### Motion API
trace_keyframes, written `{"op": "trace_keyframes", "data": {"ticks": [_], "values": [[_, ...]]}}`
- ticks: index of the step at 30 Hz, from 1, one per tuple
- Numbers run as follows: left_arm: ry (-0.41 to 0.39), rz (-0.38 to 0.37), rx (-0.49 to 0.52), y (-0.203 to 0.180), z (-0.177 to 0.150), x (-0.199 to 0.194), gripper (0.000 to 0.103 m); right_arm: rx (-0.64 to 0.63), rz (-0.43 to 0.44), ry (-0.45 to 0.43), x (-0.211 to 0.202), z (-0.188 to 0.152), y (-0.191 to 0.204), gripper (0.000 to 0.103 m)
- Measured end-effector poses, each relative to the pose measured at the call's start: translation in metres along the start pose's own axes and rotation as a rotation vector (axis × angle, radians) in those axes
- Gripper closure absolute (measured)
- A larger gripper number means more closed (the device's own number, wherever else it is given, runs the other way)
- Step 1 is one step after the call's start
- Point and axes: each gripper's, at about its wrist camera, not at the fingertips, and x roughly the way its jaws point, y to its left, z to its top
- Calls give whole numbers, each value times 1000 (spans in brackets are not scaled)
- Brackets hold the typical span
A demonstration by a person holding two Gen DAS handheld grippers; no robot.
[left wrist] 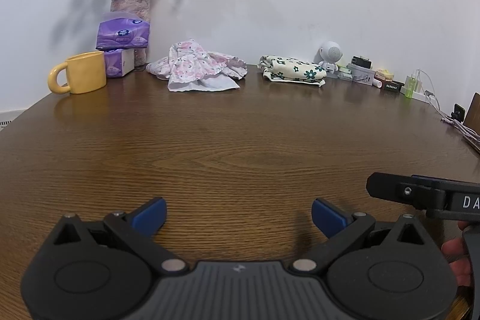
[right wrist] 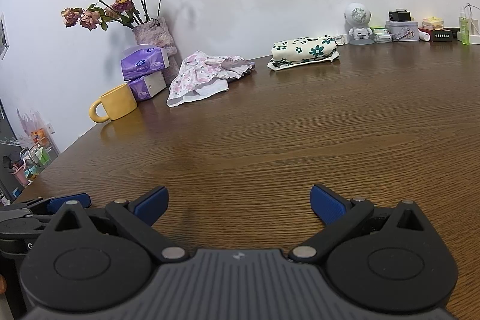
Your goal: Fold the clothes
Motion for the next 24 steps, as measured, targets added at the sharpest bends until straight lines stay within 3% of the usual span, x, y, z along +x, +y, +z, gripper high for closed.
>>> {"op": "trace_keyframes", "data": {"ticks": [24], "values": [[0, -7, -5, 2, 0, -1, 0, -8, -6, 2, 0, 0, 1, 1]]}}
